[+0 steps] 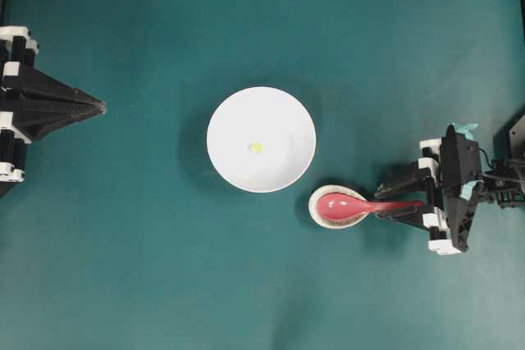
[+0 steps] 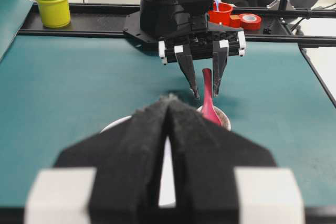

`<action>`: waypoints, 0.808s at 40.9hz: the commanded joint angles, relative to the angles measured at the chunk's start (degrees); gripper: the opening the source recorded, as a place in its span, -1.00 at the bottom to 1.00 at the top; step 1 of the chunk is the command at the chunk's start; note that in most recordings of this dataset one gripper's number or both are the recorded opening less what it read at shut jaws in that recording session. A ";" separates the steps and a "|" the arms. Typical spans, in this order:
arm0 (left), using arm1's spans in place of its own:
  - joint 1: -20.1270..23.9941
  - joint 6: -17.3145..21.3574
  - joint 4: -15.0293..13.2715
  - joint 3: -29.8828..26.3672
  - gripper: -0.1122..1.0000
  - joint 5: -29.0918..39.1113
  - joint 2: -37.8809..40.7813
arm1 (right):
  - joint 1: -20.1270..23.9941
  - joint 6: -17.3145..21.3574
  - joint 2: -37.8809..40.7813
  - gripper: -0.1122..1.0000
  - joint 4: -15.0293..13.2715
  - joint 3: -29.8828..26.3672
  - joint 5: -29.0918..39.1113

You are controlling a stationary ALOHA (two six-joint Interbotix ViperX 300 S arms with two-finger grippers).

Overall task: Scoop the yellow hexagonal prism block from the bowl with a spoon using the right arm.
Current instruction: 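Close the right gripper on the pink spoon handle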

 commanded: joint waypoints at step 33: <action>0.00 -0.09 0.09 -1.49 -0.82 -0.18 0.53 | 0.26 -3.16 0.00 0.06 -0.18 -0.44 -0.26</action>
